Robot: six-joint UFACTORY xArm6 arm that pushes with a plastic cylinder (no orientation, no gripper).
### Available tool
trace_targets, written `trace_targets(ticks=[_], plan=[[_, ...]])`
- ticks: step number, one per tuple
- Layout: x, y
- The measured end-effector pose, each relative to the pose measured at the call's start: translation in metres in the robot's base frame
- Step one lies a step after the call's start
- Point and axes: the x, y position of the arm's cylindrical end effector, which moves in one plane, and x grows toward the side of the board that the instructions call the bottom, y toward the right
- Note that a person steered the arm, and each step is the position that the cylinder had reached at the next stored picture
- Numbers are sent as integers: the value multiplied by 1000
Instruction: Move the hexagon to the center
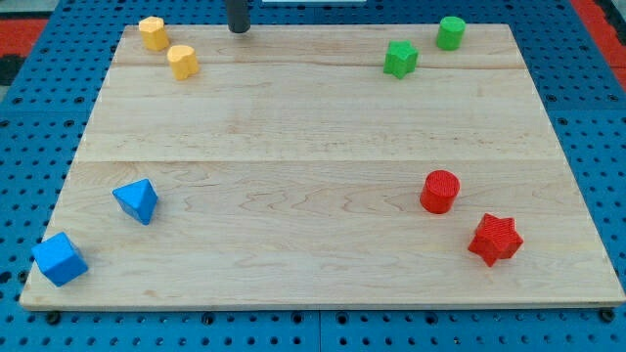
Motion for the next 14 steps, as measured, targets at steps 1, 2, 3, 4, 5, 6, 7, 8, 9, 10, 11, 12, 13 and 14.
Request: trace_targets(ticks=[1, 2, 3, 4, 5, 6, 7, 8, 9, 10, 11, 12, 13, 14], plan=[[0, -32], [0, -54], [0, -73], [0, -94], [6, -119], [9, -117], [0, -139], [1, -189], [14, -185], [56, -155], [76, -136], [87, -98], [87, -61], [81, -36]])
